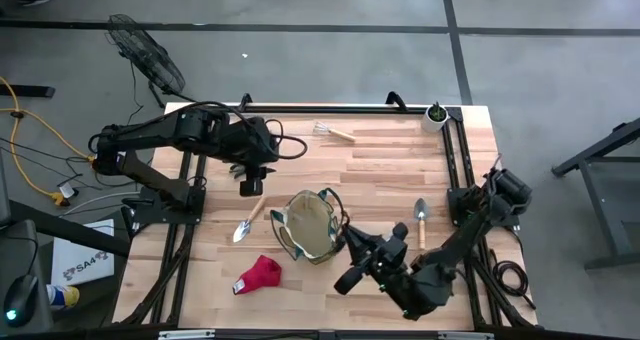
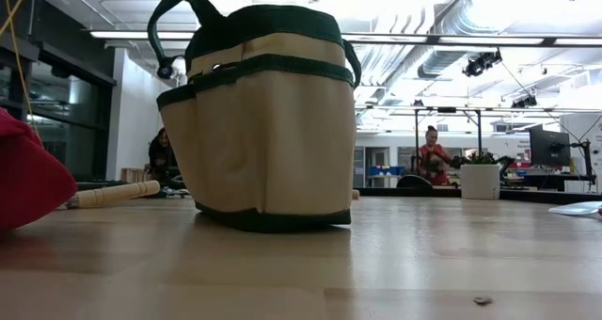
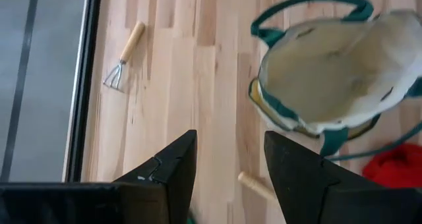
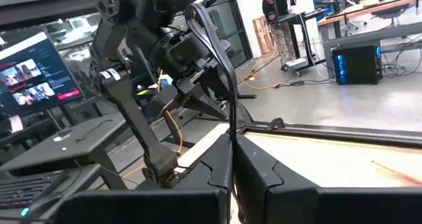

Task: Pick & Place Garden tools in Gardening bag
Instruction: Put the right green shear scissors into the light brown gardening bag

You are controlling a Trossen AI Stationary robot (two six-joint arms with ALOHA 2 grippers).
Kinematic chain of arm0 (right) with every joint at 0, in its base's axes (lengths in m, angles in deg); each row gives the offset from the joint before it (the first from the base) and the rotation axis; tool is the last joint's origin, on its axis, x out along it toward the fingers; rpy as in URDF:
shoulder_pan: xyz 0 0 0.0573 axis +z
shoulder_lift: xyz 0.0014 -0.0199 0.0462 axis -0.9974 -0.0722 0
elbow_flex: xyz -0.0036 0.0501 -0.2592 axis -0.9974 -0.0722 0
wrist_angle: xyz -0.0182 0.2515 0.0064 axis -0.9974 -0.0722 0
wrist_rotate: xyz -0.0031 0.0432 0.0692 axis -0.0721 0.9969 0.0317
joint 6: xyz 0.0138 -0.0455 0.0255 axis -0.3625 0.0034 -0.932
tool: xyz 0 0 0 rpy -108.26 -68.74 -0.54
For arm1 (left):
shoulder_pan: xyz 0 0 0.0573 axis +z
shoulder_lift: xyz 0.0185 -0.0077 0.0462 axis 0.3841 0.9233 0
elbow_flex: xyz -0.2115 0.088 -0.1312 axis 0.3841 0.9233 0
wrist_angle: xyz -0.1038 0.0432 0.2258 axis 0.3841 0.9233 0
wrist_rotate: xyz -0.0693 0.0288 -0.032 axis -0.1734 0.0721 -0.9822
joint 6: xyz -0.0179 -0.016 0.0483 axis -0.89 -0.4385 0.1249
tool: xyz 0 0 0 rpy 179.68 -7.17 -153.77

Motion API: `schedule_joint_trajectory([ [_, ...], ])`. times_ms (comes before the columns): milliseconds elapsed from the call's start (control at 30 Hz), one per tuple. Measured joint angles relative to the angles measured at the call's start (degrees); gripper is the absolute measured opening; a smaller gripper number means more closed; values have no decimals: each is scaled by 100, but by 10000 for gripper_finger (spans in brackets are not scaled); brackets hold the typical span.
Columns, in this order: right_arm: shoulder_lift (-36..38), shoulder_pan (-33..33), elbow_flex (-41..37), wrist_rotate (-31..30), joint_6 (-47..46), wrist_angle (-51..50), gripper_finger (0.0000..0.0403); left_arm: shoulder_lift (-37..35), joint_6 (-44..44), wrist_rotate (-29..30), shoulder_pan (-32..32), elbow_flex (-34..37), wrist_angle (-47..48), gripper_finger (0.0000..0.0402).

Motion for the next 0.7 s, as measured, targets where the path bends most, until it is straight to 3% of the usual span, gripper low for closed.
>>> schedule_joint_trajectory([
  [400,-302,7,59,261,-660,-51,4,-165,-1,-1,0,-5,326,170],
  [700,-280,-40,59,338,-320,57,4,-362,-23,-1,0,-4,412,170],
])
